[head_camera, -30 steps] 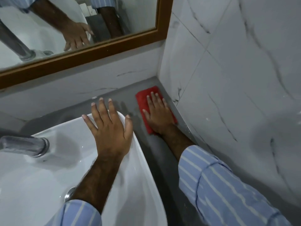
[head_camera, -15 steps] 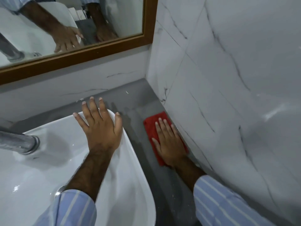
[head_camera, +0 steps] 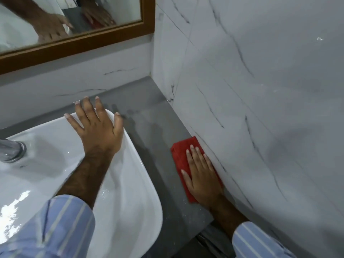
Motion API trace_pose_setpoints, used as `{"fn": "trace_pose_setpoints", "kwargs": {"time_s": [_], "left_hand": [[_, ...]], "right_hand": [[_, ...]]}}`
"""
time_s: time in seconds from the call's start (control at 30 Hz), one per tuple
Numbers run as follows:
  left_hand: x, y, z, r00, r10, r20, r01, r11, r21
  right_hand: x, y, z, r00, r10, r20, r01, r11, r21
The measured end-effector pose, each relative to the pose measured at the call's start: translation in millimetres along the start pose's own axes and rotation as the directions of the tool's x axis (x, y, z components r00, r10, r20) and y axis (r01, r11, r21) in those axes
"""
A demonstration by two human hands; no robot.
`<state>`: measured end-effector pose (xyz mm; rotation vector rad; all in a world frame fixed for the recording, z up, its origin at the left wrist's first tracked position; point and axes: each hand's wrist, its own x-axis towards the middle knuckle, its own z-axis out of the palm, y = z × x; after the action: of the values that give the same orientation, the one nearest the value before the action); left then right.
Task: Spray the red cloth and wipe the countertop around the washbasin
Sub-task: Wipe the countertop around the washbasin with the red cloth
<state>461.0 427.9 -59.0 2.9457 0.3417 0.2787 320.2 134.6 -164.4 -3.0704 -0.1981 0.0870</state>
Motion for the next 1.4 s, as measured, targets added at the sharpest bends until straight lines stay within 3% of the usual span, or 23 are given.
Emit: {"fn": "trace_pose_setpoints", "kwargs": {"time_s": [0.13,0.27,0.5,0.6,0.7,0.77,0.87,1.0,1.13,1.23,1.4], "left_hand": [[-1,1,-1,1.0,0.008,0.012,-0.008,1.0,-0.003],[-1,1,-3,1.0,0.007,0.03,-0.007,1.0,0.01],[-1,5,-13,0.992,-0.035,0.118,0.037,0.999,-0.01],[-16,21,-28,0.983,-0.086,0.161,0.118,0.972,-0.205],[-89,35,-43,0.971,0.049,0.233,0.061,0.895,-0.441],[-148,35,-47,0.929,0.16,0.335,0.03,0.866,-0.498],[-187,30,-40,0.887,0.179,0.425,0.072,0.857,-0.51],[-188,29,-47,0.859,0.188,0.477,0.07,0.879,-0.472],[-216,12,-68,0.755,0.248,0.606,0.059,0.896,-0.441],[-228,1,-77,0.717,0.266,0.645,0.022,0.915,-0.402],[-235,-17,-80,0.716,0.3,0.63,-0.043,0.92,-0.389]], "right_hand": [[41,-12,-3,0.998,-0.028,-0.05,0.029,1.0,0.0],[90,-24,-13,0.999,-0.046,-0.013,0.047,0.998,0.034],[-35,-6,-2,0.999,-0.038,-0.019,0.039,0.999,0.03],[-40,-6,-1,1.0,-0.004,-0.01,0.004,1.0,0.016],[3,-15,-8,0.999,-0.053,-0.014,0.052,0.998,-0.023],[35,-17,-10,0.994,-0.107,-0.033,0.106,0.994,-0.036],[51,-19,-9,0.996,-0.093,-0.012,0.093,0.996,-0.005],[-6,-20,1,0.999,-0.03,-0.012,0.03,1.0,0.008],[-75,-13,5,0.997,-0.06,0.048,0.059,0.998,0.016],[-58,-14,-1,0.998,-0.041,0.047,0.042,0.999,-0.013],[-12,-31,-13,0.992,0.09,0.087,-0.093,0.995,0.025]]}}
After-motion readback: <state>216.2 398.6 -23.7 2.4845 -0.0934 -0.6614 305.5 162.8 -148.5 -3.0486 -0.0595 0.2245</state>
